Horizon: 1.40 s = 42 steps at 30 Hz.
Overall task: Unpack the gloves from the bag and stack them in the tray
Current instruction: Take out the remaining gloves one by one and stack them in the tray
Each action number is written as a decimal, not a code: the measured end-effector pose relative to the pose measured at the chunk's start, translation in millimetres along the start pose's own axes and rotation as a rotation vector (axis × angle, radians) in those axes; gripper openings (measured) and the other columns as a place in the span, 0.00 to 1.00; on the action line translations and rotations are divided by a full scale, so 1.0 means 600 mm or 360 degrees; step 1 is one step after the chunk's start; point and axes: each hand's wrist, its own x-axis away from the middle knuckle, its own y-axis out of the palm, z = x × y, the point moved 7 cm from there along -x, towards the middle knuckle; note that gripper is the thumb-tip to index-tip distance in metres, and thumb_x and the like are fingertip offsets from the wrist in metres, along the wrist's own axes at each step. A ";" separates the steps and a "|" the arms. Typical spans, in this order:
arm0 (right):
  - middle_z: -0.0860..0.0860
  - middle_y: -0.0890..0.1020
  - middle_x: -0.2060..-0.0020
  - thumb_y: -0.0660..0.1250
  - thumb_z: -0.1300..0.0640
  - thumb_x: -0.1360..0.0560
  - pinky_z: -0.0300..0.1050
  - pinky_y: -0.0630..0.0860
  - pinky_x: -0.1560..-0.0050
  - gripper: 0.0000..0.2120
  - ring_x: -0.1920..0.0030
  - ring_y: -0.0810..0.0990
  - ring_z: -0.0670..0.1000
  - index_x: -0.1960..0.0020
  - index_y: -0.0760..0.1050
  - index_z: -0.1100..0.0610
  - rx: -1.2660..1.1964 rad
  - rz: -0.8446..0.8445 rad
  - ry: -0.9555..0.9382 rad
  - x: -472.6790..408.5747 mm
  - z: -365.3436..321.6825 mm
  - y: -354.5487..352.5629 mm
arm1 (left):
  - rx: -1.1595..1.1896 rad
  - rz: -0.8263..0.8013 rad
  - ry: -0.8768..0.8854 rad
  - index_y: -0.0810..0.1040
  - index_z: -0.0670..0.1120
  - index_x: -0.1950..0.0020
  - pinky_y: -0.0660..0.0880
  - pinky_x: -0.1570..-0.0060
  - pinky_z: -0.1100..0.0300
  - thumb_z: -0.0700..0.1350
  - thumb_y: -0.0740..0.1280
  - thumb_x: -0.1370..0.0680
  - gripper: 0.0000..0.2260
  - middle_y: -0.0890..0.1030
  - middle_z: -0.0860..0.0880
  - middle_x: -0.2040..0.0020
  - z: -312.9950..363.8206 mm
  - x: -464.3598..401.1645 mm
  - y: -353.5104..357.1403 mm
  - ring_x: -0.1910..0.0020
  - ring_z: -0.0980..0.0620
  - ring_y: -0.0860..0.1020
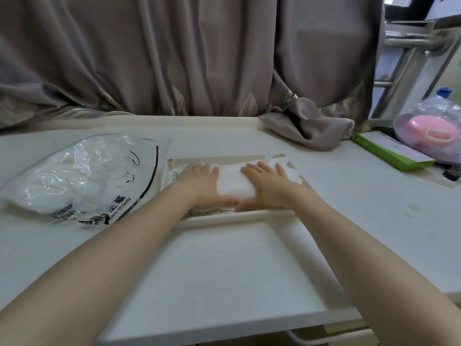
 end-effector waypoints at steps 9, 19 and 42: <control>0.52 0.36 0.24 0.65 0.24 0.43 0.54 0.41 0.25 0.63 0.24 0.35 0.51 0.24 0.36 0.52 -0.0252 -0.0239 0.0459 0.021 0.077 0.011 | 0.0492 -0.0093 -0.0206 0.49 0.46 0.23 0.57 0.29 0.53 0.76 0.60 0.39 0.54 0.54 0.47 0.23 -0.063 0.015 0.031 0.25 0.47 0.55; 0.57 0.61 0.27 0.63 0.50 0.22 0.46 0.53 0.29 0.15 0.25 0.53 0.56 0.40 0.75 0.56 -0.0462 0.0675 -0.0347 0.005 -0.198 -0.097 | 0.0603 0.1020 -0.0342 0.82 0.48 0.51 0.60 0.37 0.53 0.45 0.67 0.25 0.06 0.72 0.46 0.37 -0.195 0.151 -0.073 0.35 0.42 0.64; 0.57 0.71 0.69 0.59 0.70 0.29 0.39 0.65 0.72 0.06 0.74 0.66 0.53 0.60 0.71 0.61 -0.1291 -0.0266 0.0088 -0.153 -0.403 0.023 | 0.1254 0.0844 -0.0704 0.62 0.40 0.27 0.55 0.30 0.61 0.30 0.55 0.26 0.26 0.59 0.47 0.24 -0.316 0.153 0.008 0.27 0.49 0.60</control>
